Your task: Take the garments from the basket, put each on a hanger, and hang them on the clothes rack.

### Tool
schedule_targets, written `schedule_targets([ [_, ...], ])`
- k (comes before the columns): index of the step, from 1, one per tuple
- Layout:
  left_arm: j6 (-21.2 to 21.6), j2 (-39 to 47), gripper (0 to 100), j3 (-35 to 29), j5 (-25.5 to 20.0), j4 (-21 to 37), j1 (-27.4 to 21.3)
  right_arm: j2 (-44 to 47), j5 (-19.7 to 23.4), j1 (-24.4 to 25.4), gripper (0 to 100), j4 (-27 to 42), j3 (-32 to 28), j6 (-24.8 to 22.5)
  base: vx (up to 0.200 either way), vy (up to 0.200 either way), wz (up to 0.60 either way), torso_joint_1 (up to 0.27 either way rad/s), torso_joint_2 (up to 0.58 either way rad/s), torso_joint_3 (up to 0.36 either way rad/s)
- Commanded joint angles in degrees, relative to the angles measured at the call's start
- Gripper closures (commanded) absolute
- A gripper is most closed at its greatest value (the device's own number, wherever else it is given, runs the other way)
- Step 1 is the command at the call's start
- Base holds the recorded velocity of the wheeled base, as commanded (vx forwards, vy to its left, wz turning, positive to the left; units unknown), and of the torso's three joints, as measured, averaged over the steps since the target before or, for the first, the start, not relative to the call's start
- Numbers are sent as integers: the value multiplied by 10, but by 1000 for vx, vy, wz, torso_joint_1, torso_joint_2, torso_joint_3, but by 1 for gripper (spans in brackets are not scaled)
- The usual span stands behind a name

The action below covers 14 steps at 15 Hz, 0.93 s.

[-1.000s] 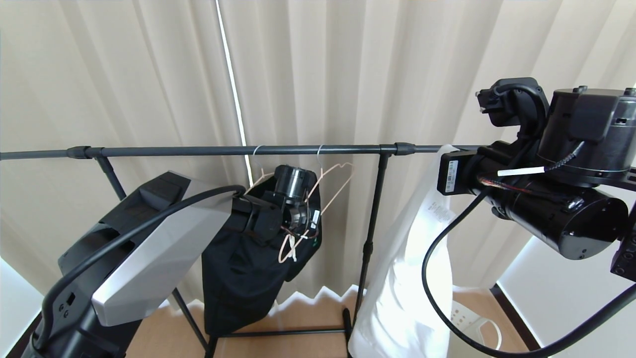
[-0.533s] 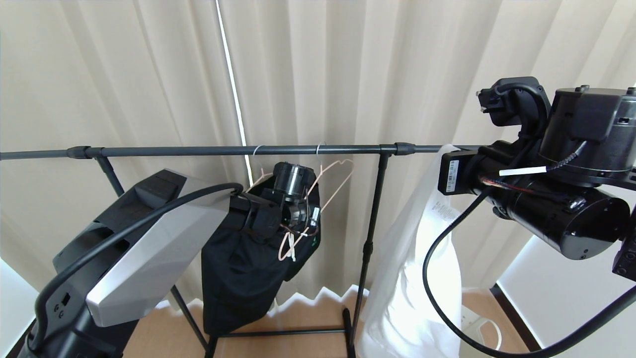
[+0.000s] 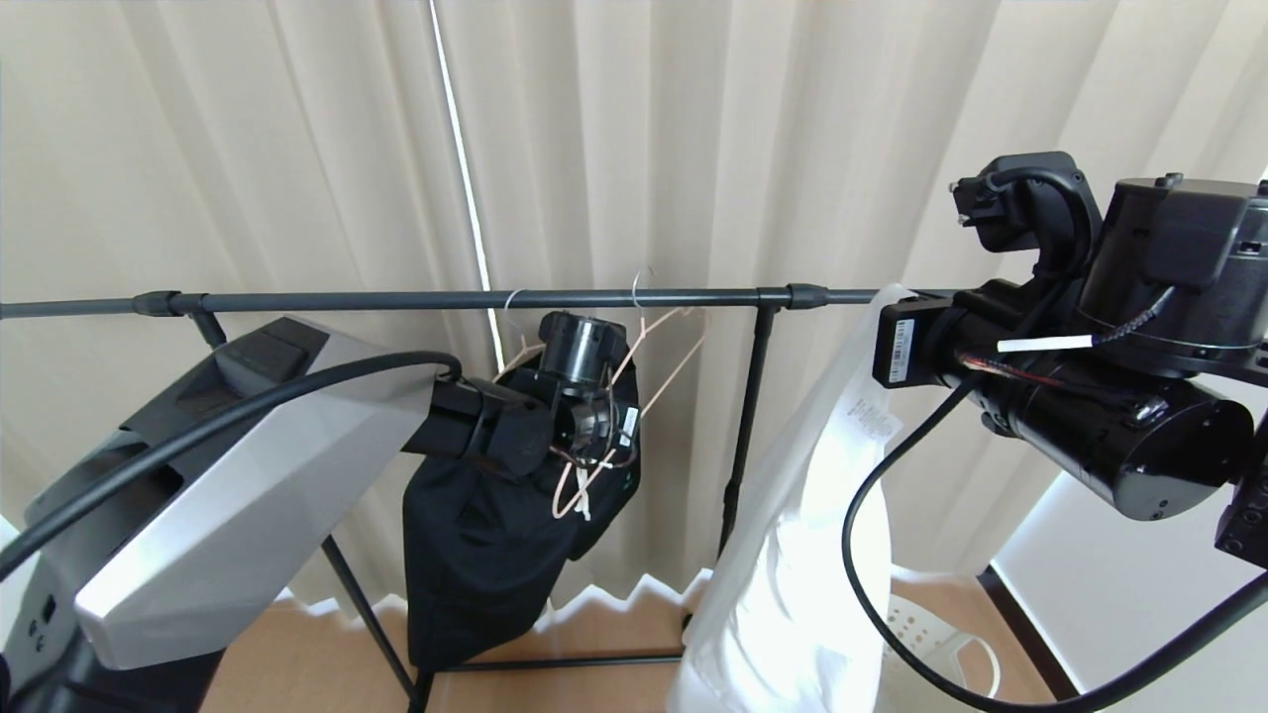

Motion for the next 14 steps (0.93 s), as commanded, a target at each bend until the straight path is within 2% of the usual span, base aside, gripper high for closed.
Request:
schedule_targets([
  [1,3,-71,100,81,0,-29,-19,3,0,0,100,-3,2,-1,0,0,0,0,0,0],
  [6,3,-185,100,234,1,-74,-41,16,0,0,100,-6,3,-1,0,0,0,0,0,0],
  [7,3,-213,100,282,0,-90,-51,16,0,0,100,-6,5,-1,0,0,0,0,0,0],
  [8,3,-221,100,297,0,-96,-55,18,0,-1,100,-7,5,-2,0,0,0,0,0,0],
  [9,4,-250,100,356,1,-125,-67,22,0,-4,100,-7,5,-3,0,0,0,0,0,0],
  [12,3,-293,100,434,1,-144,-81,23,0,-7,100,-7,6,-4,0,0,0,0,0,0],
  [13,3,-293,100,434,1,-144,-81,23,0,-7,100,-7,6,-4,0,0,0,0,0,0],
  [14,15,-336,100,480,1,-144,-91,23,0,-9,100,-7,6,-4,0,0,0,0,0,0],
])
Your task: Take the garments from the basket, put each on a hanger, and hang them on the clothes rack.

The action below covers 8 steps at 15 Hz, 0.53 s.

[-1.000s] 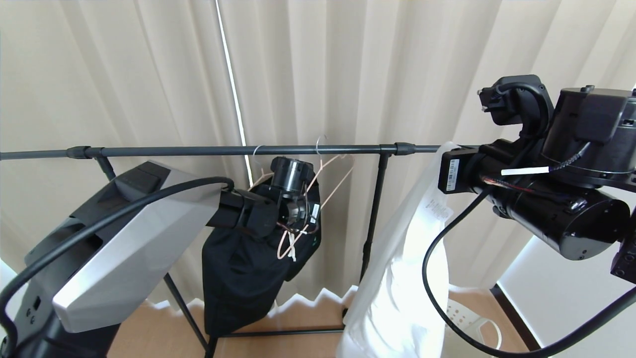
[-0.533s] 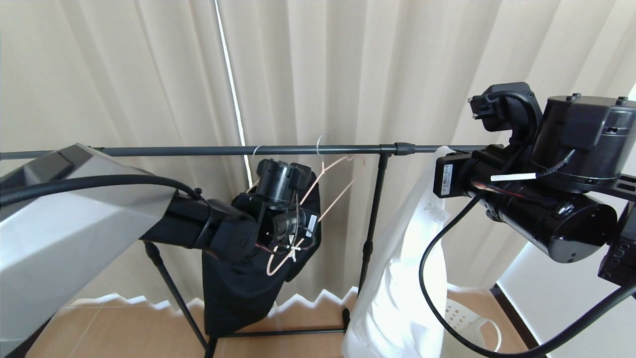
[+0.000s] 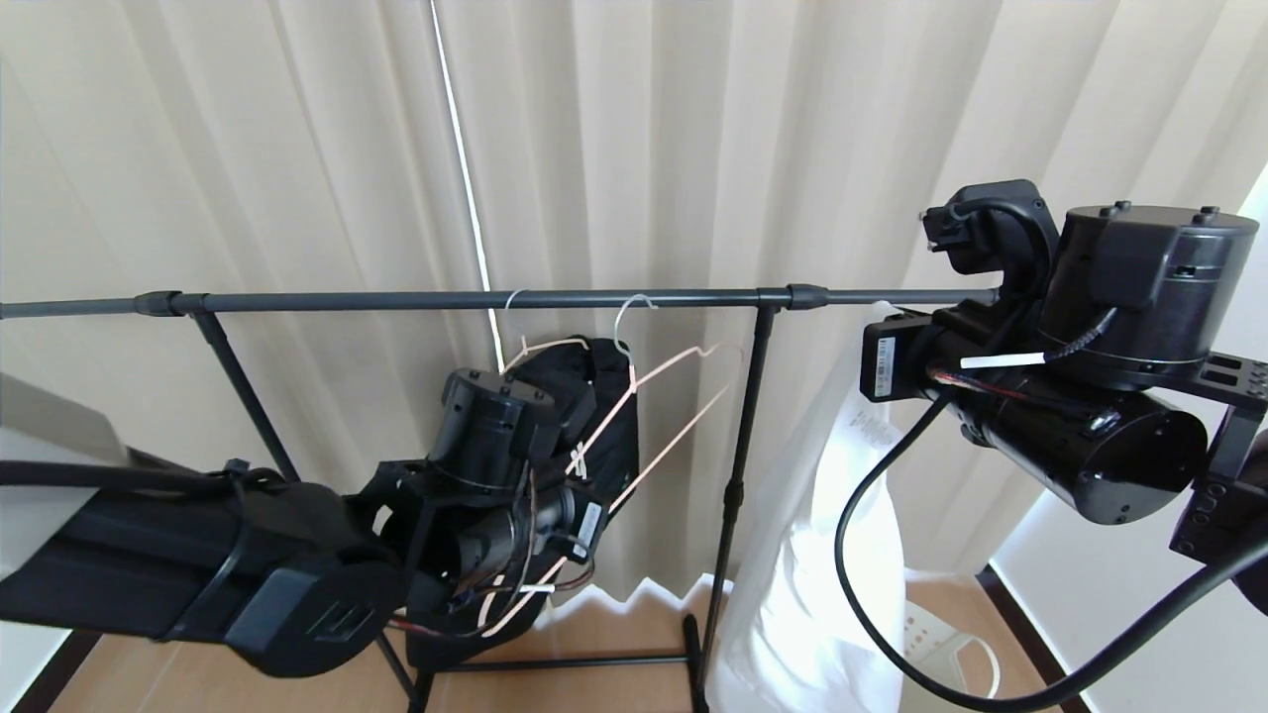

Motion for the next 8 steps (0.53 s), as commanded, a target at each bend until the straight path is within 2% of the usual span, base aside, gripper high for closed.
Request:
schedule_targets([
  [1,27,-81,100,72,0,-2,-15,7,-1,-1,100,0,-1,0,0,0,0,0,0,0],
  [3,50,-115,100,104,-4,-3,-21,18,-4,-13,100,0,-3,0,0,0,0,0,0,0],
  [8,54,-139,100,129,-14,-4,-33,35,-26,-39,100,0,-13,-9,0,0,0,0,0,0],
])
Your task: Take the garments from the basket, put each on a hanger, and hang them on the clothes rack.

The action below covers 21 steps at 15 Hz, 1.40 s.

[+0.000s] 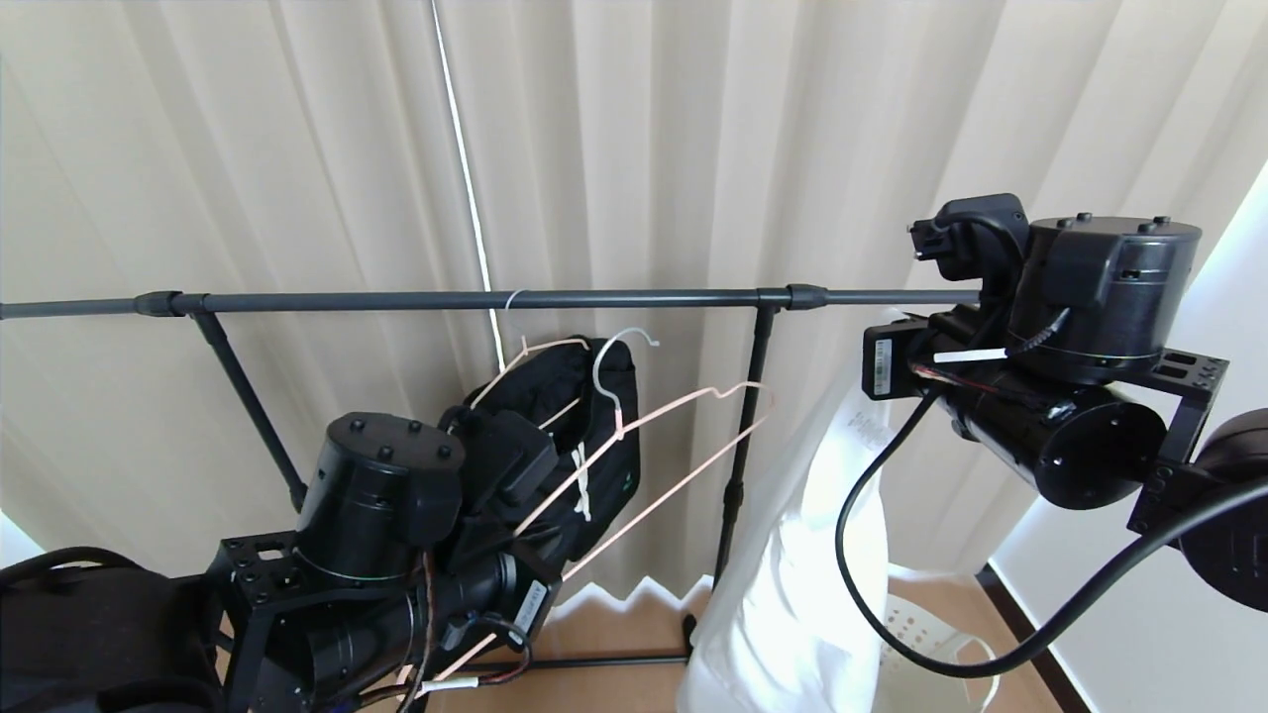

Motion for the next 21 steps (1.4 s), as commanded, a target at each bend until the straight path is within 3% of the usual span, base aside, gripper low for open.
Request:
schedule_targets([
  [1,0,-12,100,3,-7,-1,-7,8,-2,-15,100,-1,-3,-5,0,0,0,0,0,0],
  [8,19,14,100,5,-33,-57,-23,49,-18,-34,100,-68,-8,-27,0,0,0,0,0,0],
  [12,19,25,100,2,-44,-58,-26,60,-18,-57,100,-70,-14,-28,0,0,0,0,0,0],
  [21,12,58,100,2,-49,-124,-47,74,-19,-64,100,-72,-24,-27,0,0,0,0,0,0],
])
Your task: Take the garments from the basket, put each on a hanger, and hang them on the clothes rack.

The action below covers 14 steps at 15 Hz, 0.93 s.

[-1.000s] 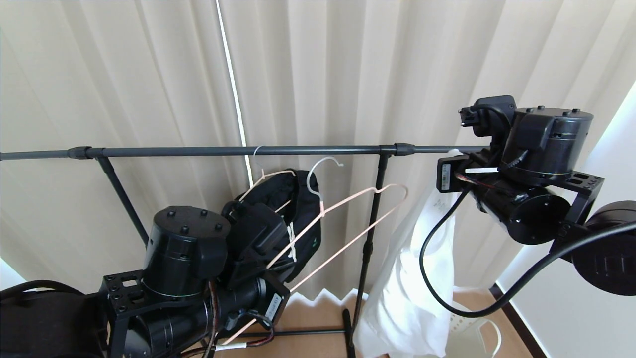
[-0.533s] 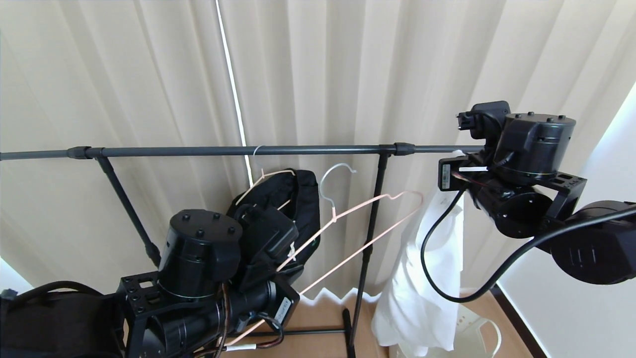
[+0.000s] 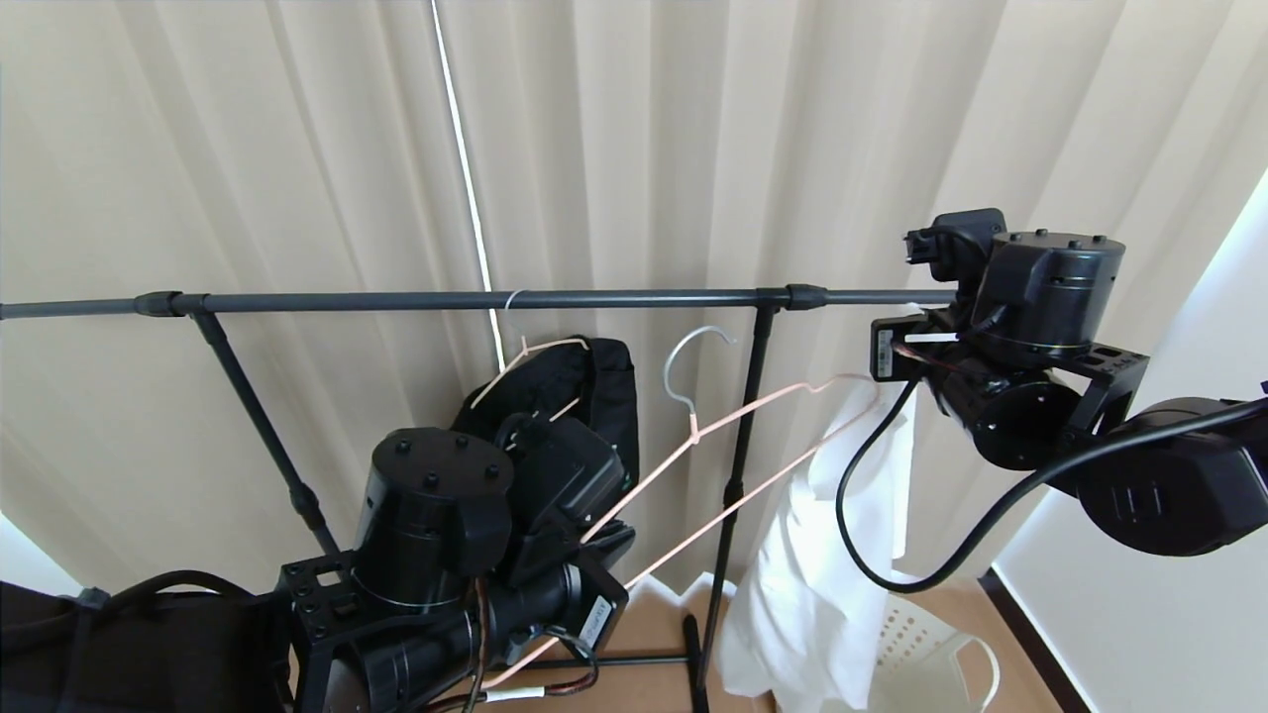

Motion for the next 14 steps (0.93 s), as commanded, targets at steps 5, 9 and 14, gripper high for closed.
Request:
schedule_targets([
  [5,-3,12,100,-22,2,-4,-1,-4,-1,11,100,0,6,0,0,0,0,0,0,0],
  [9,-4,19,100,-26,4,-15,-2,-5,-1,19,100,0,11,0,0,0,0,0,0,0],
  [14,-5,36,100,-46,12,-19,-3,-7,-19,38,100,-10,19,-1,0,0,0,0,0,0],
])
